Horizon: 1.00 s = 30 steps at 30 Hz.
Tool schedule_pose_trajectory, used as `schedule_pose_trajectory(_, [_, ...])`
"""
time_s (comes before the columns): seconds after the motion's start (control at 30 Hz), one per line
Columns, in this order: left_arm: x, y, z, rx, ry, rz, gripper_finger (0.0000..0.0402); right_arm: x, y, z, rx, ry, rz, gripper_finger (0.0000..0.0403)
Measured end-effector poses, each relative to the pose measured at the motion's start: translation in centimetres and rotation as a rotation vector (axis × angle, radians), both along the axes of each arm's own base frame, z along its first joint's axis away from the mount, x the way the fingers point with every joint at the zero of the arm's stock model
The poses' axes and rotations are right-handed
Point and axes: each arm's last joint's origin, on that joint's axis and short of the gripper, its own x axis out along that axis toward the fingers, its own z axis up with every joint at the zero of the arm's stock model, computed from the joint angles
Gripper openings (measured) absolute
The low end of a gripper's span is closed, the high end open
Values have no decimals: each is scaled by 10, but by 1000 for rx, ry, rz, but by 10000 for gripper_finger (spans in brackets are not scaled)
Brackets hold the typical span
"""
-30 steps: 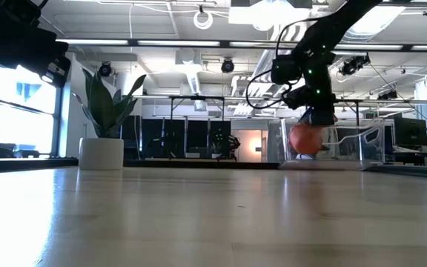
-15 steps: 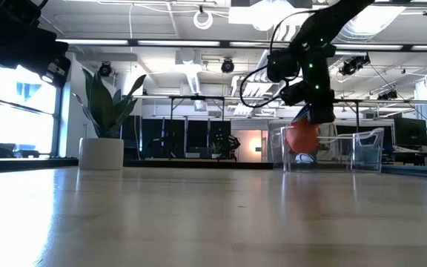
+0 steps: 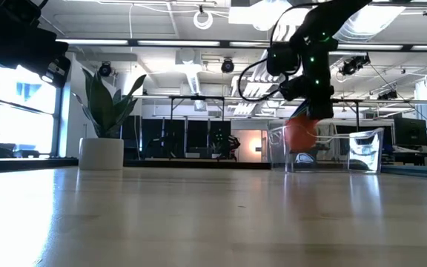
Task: Nest measuring cups in basket
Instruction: Put the stacked measuring cups into the transparent bin
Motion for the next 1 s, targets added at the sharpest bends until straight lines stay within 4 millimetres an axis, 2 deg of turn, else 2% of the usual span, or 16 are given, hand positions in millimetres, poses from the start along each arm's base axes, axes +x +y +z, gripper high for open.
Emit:
schedule_pose_trajectory(0.27, [0,0,0,0,0,0,76,-9,6,22,-8,-62,29,21])
schedule_pose_trajectory(0.5, [0,0,0,0,0,0,76,-5,14,23,79,-72,142,21])
schedule_pose_trajectory(0.63, [0,0,0,0,-1,0,76,-6,20,4,102,-50,187,21])
schedule_pose_trajectory(0.8, [0,0,0,0,0,0,76,-7,26,-16,43,-27,199,21])
schedule_pose_trajectory(1.0, [0,0,0,-1,0,0,76,-11,24,-35,-5,-40,204,21])
